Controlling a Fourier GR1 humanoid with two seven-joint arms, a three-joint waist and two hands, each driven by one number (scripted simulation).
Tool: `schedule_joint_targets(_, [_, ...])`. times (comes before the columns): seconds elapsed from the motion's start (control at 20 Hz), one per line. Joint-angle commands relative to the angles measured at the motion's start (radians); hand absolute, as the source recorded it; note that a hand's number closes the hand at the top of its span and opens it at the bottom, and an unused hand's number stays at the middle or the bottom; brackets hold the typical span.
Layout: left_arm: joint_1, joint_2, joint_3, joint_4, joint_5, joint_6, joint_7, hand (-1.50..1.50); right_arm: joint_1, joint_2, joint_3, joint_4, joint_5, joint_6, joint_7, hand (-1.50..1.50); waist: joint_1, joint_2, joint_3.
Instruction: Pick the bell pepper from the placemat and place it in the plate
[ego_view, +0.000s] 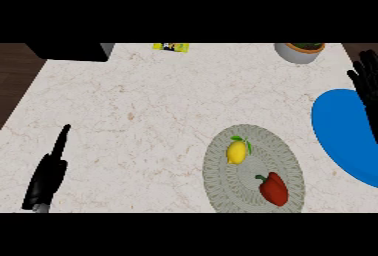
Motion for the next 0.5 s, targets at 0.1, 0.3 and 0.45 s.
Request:
schedule_joint_targets(0.1, [-0.005,-0.133,-0.012,-0.039,0.125,-0.071,0.050,0.00,-0.140,0.006,0.036,0.032,-0.097,0.234,-0.130,1.50,-0.004,0.039,0.020])
schedule_joint_targets(0.3, [-0.016,-0.211,-0.034,-0.065,0.210,-0.127,0.079,0.00,-0.207,-0.263,0.099,-0.042,0.191,0.352,-0.195,1.50,-0.002,0.034,-0.009])
schedule_joint_targets(0.45, [-0.052,-0.285,-0.027,-0.078,0.292,-0.170,0.125,0.00,-0.120,-0.002,0.065,0.238,0.141,0.265,-0.475,-1.50,-0.012,0.048,0.022])
